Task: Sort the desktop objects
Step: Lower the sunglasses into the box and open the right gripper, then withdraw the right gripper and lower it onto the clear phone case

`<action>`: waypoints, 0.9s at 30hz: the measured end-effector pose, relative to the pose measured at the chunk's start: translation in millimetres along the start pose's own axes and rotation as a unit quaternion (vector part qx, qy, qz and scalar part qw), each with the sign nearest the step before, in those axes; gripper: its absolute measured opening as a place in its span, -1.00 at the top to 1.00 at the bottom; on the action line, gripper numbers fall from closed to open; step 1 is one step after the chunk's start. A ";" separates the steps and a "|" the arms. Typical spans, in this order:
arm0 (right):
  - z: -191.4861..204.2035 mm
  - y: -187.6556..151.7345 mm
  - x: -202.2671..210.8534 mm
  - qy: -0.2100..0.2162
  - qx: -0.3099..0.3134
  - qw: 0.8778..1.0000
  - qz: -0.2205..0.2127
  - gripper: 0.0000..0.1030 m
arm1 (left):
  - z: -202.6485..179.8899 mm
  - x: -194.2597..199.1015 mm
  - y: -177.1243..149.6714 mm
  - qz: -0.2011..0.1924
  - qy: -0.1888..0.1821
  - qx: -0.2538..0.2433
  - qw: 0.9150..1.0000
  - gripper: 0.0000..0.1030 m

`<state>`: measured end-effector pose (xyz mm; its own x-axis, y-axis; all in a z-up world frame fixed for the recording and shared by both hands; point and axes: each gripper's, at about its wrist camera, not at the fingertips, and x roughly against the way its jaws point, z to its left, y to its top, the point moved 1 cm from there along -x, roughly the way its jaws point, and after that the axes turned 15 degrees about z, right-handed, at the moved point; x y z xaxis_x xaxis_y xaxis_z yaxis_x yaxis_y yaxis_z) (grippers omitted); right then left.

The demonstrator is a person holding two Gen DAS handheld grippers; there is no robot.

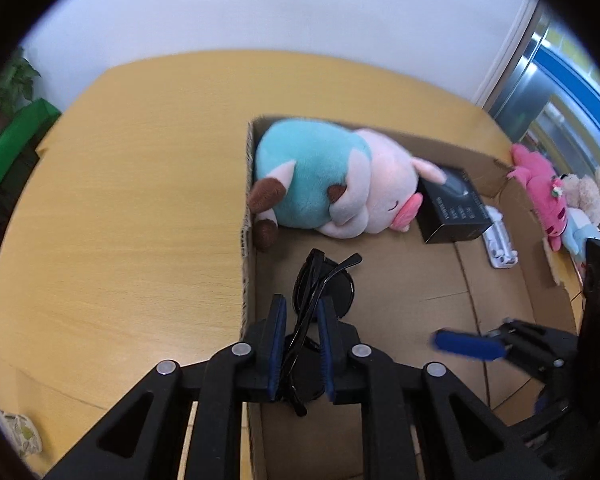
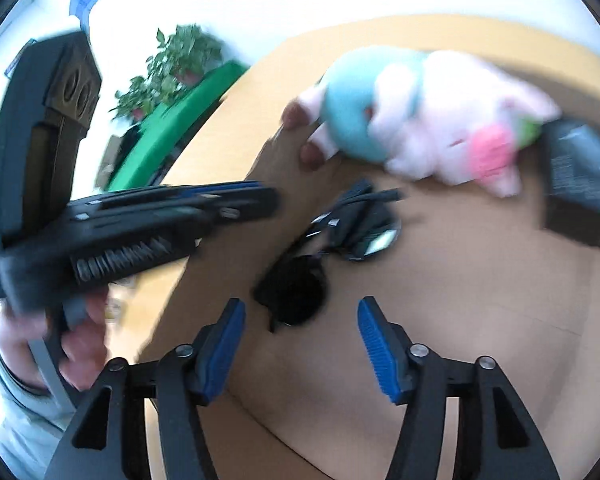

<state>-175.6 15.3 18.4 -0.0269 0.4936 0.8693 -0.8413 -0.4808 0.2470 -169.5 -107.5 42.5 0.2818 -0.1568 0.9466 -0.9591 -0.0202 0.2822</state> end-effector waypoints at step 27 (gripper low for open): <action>31.7 -237.3 19.8 -0.088 0.008 0.990 -0.105 -0.44 | -50.0 5.9 -179.1 -0.063 0.060 -0.029 0.996 -0.18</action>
<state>40.7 116.2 -9.4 0.2442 0.4502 0.8589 -0.8093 -0.3933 0.4363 5.2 -55.4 5.3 0.4039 -0.0384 0.9140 -0.9140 0.0257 0.4050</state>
